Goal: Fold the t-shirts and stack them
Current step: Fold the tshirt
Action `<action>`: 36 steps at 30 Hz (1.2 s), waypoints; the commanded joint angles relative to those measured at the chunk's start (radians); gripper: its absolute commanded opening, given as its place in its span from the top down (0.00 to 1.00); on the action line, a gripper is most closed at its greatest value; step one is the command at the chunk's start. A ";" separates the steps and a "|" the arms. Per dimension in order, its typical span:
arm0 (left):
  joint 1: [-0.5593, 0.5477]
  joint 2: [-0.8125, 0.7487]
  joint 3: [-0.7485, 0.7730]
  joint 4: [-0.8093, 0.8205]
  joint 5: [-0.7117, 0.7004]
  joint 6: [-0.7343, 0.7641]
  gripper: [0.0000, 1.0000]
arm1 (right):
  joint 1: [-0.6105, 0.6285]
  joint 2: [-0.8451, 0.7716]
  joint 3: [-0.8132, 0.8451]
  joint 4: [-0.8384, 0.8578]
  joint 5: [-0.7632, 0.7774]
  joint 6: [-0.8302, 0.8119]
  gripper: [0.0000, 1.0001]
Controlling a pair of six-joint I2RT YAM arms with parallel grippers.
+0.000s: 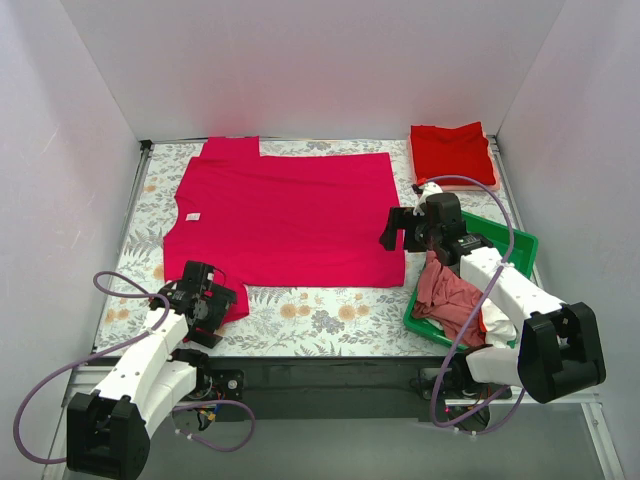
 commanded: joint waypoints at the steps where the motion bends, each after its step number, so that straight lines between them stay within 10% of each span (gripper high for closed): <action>1: -0.005 -0.021 -0.068 0.085 -0.080 -0.194 0.11 | 0.002 -0.008 -0.021 0.041 -0.004 -0.019 0.02; 14: -0.003 0.058 -0.064 0.036 -0.269 -0.289 0.25 | 0.002 -0.038 -0.065 0.032 -0.043 -0.043 0.02; 25: -0.002 0.080 -0.049 0.043 -0.269 -0.277 1.00 | 0.141 0.007 -0.090 -0.050 0.015 -0.108 0.03; 36: -0.002 0.019 0.014 0.004 -0.298 -0.200 1.00 | 0.193 0.129 -0.026 -0.211 0.161 -0.160 0.16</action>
